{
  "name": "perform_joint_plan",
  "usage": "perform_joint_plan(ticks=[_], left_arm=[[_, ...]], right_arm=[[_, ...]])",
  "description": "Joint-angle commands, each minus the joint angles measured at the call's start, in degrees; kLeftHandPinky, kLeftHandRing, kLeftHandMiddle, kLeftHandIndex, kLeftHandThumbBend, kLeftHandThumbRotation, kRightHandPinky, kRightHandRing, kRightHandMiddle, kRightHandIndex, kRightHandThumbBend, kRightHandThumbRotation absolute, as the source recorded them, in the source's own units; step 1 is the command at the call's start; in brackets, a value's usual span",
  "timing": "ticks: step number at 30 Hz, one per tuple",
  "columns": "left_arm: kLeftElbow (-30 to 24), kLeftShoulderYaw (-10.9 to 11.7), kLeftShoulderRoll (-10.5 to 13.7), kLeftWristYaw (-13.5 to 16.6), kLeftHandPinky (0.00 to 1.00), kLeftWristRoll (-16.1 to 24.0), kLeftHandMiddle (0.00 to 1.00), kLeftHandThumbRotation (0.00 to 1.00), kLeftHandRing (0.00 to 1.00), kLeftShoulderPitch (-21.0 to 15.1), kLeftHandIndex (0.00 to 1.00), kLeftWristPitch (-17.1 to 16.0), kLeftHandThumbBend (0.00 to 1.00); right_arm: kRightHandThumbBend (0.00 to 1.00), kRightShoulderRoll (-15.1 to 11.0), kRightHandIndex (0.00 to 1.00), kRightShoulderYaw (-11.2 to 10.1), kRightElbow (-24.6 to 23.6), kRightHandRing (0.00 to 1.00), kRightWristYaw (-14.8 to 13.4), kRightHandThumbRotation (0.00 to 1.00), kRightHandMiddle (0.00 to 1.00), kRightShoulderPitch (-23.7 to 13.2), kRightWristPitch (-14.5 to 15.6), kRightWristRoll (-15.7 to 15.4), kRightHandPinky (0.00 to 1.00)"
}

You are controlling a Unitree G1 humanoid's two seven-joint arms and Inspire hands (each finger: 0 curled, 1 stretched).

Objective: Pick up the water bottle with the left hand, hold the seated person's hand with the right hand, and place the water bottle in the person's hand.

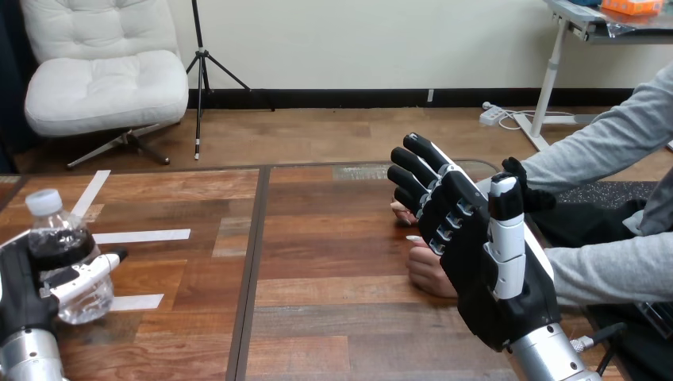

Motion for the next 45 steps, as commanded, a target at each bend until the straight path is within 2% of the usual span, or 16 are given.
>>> perform_joint_plan(ticks=[1, 5, 14, 28, 31, 36, 45], left_arm=[[-7.50, -1.00, 0.43, -0.30, 0.35, 0.43, 0.44, 0.00, 0.40, -1.84, 0.46, -2.16, 0.75], [-10.18, -1.07, 0.34, -0.53, 0.35, 0.75, 0.43, 0.00, 0.39, -0.80, 0.46, -2.31, 0.76], [-18.91, -0.67, -0.29, -2.27, 0.35, 0.22, 0.43, 0.00, 0.39, 1.90, 0.46, 0.22, 0.76], [-29.85, -0.10, -1.30, -4.68, 0.33, -0.93, 0.42, 0.00, 0.38, 5.35, 0.44, 2.40, 0.76], [-31.79, 0.11, -1.94, -5.89, 0.32, -2.41, 0.41, 0.00, 0.37, 6.00, 0.44, 2.38, 0.76], [-36.23, 0.01, -2.81, -6.93, 0.32, -2.96, 0.41, 0.00, 0.37, 7.58, 0.43, 4.09, 0.76], [-43.36, -0.44, -4.51, -9.44, 0.31, -4.83, 0.40, 0.00, 0.36, 10.07, 0.43, 6.64, 0.73]], right_arm=[[0.80, -0.10, 0.92, -0.05, 0.01, 0.95, -0.33, 1.00, 0.93, -3.82, -0.33, -0.67, 1.00], [0.80, -0.19, 0.92, -0.07, 0.29, 0.95, -0.26, 1.00, 0.93, -3.90, -0.29, -0.89, 1.00], [0.79, 0.03, 0.92, -0.16, 1.00, 0.95, -0.26, 1.00, 0.93, -4.07, -0.28, -1.30, 1.00], [0.77, 0.04, 0.93, -0.02, 2.20, 0.96, -0.23, 1.00, 0.94, -4.19, -0.62, -2.13, 1.00], [0.77, -0.10, 0.93, 0.05, 2.68, 0.96, -0.11, 1.00, 0.95, -4.30, -1.19, -2.67, 1.00], [0.75, -0.37, 0.93, 0.10, 4.02, 0.96, 0.18, 1.00, 0.95, -4.66, -2.83, -4.03, 1.00], [0.76, -1.36, 0.94, -0.25, 6.44, 0.96, 1.29, 1.00, 0.95, -5.71, -4.02, -5.35, 0.99]])
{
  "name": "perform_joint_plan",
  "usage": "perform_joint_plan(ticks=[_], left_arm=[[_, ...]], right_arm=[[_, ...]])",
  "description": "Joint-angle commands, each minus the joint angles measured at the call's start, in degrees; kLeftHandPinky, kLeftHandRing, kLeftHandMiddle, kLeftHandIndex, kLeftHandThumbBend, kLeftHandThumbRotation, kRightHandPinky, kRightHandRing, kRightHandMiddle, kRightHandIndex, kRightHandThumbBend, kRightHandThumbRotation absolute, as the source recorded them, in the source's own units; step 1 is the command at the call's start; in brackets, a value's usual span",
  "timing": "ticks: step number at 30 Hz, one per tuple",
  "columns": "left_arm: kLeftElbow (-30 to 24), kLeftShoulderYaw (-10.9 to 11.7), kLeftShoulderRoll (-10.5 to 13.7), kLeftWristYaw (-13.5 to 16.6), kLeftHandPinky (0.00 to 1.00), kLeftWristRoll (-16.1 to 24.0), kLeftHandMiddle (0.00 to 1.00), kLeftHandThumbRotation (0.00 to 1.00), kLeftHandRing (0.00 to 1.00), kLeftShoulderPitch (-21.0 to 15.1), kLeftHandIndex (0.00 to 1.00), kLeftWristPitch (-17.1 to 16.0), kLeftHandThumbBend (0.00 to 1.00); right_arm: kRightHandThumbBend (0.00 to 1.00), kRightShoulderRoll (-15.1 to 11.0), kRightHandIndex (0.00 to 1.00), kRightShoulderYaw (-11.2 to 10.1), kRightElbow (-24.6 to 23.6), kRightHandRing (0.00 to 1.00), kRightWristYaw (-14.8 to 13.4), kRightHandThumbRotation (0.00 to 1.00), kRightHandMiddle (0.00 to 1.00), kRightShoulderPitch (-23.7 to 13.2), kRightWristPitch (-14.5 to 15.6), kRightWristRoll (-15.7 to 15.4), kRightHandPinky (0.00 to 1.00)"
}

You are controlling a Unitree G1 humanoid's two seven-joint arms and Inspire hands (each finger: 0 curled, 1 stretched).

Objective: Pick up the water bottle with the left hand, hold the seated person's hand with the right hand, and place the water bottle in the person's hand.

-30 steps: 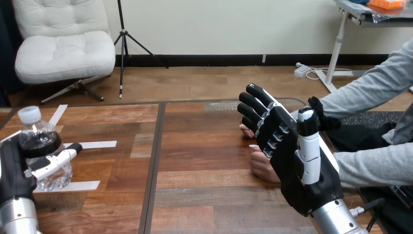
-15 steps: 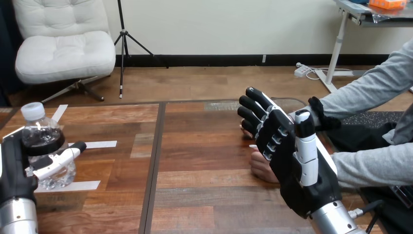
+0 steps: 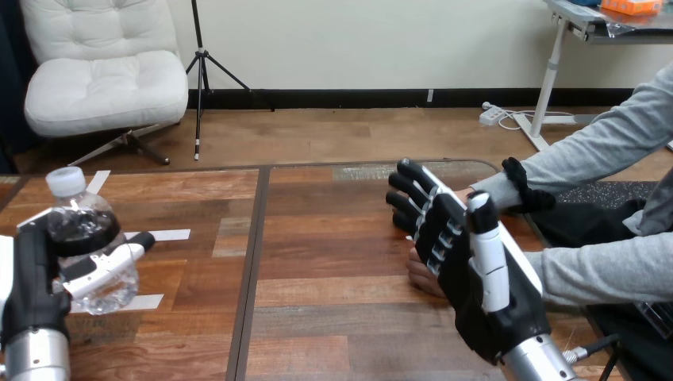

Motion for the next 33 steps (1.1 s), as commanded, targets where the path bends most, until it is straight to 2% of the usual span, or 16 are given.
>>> perform_joint_plan(ticks=[1, 6, 9, 13, 21, 28, 33], left_arm=[[-16.67, -0.65, -0.83, -2.45, 0.31, -2.84, 0.40, 0.00, 0.36, -1.62, 0.43, 1.31, 0.73], [-19.08, -0.95, -1.44, -3.54, 0.30, -2.84, 0.40, 0.00, 0.36, -0.62, 0.42, 1.71, 0.73], [-20.60, -1.05, -2.16, -4.17, 0.31, -3.28, 0.40, 0.00, 0.36, -0.02, 0.42, 2.58, 0.73], [-21.00, -1.12, -2.42, -4.86, 0.31, -2.87, 0.41, 0.00, 0.37, 0.32, 0.42, 2.18, 0.73], [-22.40, -1.25, -3.30, -5.67, 0.32, -2.58, 0.41, 0.00, 0.37, 0.97, 0.41, 2.51, 0.74], [-23.76, -1.23, -4.09, -6.88, 0.32, -3.58, 0.41, 0.00, 0.37, 1.60, 0.41, 3.15, 0.72], [-24.35, -1.23, -4.30, -7.21, 0.31, -3.17, 0.41, 0.00, 0.37, 1.94, 0.41, 3.35, 0.72]], right_arm=[[0.75, -1.42, 0.94, -0.37, 2.65, 0.96, 1.47, 1.00, 0.95, -5.99, -4.16, -1.52, 0.99], [0.73, -2.31, 0.94, -0.80, 3.98, 0.96, 2.19, 1.00, 0.95, -6.83, -4.59, -2.12, 1.00], [0.72, -3.05, 0.94, -0.98, 5.04, 0.95, 1.99, 1.00, 0.95, -7.55, -5.92, -3.78, 0.99], [0.72, -3.71, 0.93, -1.36, 6.30, 0.94, 1.81, 1.00, 0.94, -8.30, -7.44, -5.43, 0.95], [0.72, -5.25, 0.90, -2.48, 11.32, 0.90, -0.63, 1.00, 0.90, -11.04, -12.38, -9.90, 0.85], [0.71, -7.78, 0.90, -3.26, 17.95, 0.90, 0.87, 0.99, 0.90, -14.53, -17.86, -10.54, 0.85], [0.68, -9.33, 0.91, -3.34, 22.32, 0.90, 0.36, 0.99, 0.91, -16.74, -21.81, -11.82, 0.85]])
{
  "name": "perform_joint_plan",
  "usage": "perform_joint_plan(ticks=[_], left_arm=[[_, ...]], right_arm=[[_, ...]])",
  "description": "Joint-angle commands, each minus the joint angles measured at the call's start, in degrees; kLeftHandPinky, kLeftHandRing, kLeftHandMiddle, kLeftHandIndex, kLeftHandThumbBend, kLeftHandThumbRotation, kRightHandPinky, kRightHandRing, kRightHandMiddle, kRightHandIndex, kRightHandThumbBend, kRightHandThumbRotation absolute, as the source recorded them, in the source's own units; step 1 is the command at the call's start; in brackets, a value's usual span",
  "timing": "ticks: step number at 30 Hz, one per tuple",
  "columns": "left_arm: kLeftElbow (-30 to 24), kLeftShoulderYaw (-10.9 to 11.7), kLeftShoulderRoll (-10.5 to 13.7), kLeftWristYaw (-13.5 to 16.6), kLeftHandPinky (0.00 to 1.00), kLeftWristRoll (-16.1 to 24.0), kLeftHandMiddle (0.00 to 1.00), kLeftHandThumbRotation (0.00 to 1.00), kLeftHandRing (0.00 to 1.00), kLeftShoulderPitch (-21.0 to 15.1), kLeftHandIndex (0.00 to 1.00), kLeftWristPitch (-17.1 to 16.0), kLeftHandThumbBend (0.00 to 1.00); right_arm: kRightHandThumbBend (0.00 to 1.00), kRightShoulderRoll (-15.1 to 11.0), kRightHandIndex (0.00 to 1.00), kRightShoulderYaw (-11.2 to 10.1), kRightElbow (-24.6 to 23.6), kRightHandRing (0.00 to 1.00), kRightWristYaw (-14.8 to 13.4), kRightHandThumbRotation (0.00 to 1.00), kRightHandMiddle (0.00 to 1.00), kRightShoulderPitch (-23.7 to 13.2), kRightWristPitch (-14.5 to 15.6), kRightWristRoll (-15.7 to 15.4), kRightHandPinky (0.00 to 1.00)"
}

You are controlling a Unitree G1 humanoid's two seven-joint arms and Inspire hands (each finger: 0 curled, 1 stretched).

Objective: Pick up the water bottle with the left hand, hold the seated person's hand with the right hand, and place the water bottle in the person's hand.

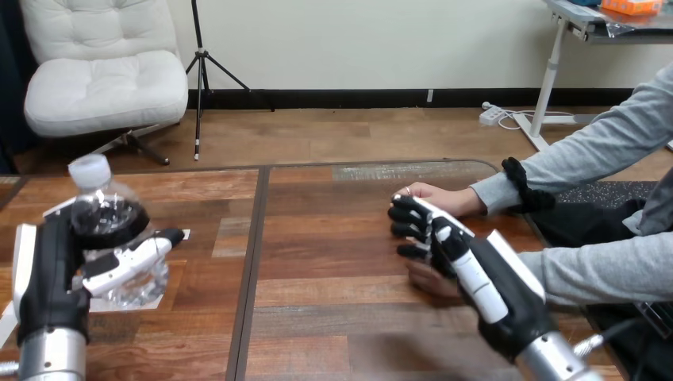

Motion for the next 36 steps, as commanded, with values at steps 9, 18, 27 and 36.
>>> perform_joint_plan(ticks=[9, 18, 27, 36], left_arm=[[-9.15, -0.77, -0.69, -1.70, 0.31, -1.44, 0.41, 0.00, 0.37, -3.81, 0.42, -0.02, 0.72], [-8.52, -0.74, -0.66, -2.14, 0.31, -0.63, 0.40, 0.00, 0.36, -3.95, 0.41, -0.91, 0.73], [-8.06, -0.81, -0.36, -1.96, 0.30, 0.40, 0.40, 0.00, 0.36, -4.00, 0.41, -1.26, 0.74], [-7.68, -0.70, -0.21, -2.09, 0.29, 0.55, 0.40, 0.00, 0.36, -4.06, 0.41, -1.23, 0.75]], right_arm=[[0.64, -4.61, 0.91, -2.68, 12.72, 0.91, -0.13, 0.99, 0.92, -14.98, -12.49, -1.93, 0.85], [0.68, -6.41, 0.91, -2.77, 17.91, 0.92, -0.66, 1.00, 0.93, -18.52, -13.58, -3.37, 0.88], [0.68, -7.60, 0.91, -2.91, 24.17, 0.94, -0.73, 0.99, 0.93, -22.02, -15.75, -4.27, 0.90], [0.67, -8.77, 0.90, -2.57, 28.46, 0.93, -1.89, 0.99, 0.92, -25.06, -17.26, -6.73, 0.90]])
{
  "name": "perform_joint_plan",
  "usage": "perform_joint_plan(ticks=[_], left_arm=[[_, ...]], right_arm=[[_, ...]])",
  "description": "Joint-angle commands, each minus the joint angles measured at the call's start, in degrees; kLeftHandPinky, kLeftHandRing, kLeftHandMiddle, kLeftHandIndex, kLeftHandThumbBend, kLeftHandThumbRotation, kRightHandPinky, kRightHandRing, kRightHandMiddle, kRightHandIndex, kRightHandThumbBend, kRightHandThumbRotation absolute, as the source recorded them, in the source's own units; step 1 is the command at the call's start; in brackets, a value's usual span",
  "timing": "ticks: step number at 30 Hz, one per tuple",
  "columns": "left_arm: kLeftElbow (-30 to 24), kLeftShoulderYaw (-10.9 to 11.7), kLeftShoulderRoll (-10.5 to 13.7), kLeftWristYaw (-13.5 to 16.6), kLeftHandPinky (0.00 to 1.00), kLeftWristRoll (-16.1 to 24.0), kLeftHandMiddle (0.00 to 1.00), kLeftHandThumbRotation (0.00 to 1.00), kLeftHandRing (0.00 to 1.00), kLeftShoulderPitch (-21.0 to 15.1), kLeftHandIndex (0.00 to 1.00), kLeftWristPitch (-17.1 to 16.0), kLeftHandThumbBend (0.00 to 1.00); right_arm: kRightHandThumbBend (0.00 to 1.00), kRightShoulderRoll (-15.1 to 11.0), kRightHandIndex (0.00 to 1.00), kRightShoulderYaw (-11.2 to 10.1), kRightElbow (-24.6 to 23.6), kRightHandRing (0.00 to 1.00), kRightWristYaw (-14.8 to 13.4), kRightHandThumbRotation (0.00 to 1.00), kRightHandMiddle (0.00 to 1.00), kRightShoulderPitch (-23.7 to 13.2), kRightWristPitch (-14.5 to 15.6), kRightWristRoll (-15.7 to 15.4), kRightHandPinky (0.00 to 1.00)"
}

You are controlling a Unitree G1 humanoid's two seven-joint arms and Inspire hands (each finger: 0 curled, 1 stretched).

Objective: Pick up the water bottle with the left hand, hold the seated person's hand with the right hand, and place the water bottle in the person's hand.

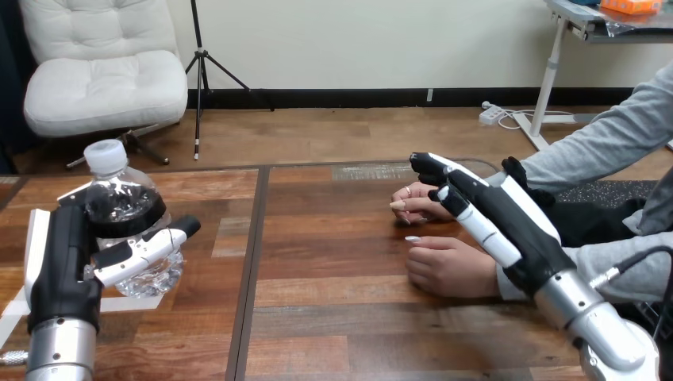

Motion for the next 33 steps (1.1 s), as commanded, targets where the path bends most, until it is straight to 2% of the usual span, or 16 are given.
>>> perform_joint_plan(ticks=[1, 10, 16, 21, 33], left_arm=[[-3.74, -0.08, 0.84, 0.30, 0.29, 0.26, 0.40, 0.00, 0.36, -4.03, 0.41, -1.66, 0.75], [-3.89, 0.00, 0.71, 0.21, 0.29, -0.04, 0.40, 0.00, 0.36, -3.87, 0.41, -1.70, 0.75], [-3.36, 0.00, 0.91, 0.22, 0.29, 0.20, 0.40, 0.00, 0.36, -3.97, 0.41, -2.30, 0.74], [-2.87, -0.01, 1.08, 0.02, 0.30, 0.17, 0.40, 0.00, 0.35, -4.04, 0.41, -2.88, 0.74], [-3.54, 0.19, 1.02, 0.01, 0.31, 0.04, 0.40, 0.00, 0.36, -3.65, 0.41, -1.70, 0.73]], right_arm=[[0.66, -1.82, 0.90, -0.59, 2.88, 0.93, -1.10, 0.99, 0.92, -6.08, -2.50, -1.11, 0.90], [0.59, -3.55, 0.90, -0.04, 6.12, 0.91, -3.04, 1.00, 0.91, -8.41, -4.40, -5.00, 0.87], [0.59, -4.77, 0.90, 0.57, 8.79, 0.90, -5.02, 1.00, 0.90, -10.17, -5.14, -8.27, 0.86], [0.66, -5.76, 0.89, 1.08, 12.17, 0.89, -6.23, 1.00, 0.90, -12.02, -5.97, -10.30, 0.84], [0.73, -8.07, 0.90, 2.35, 19.69, 0.88, -8.22, 1.00, 0.90, -16.31, -6.39, -14.28, 0.83]])
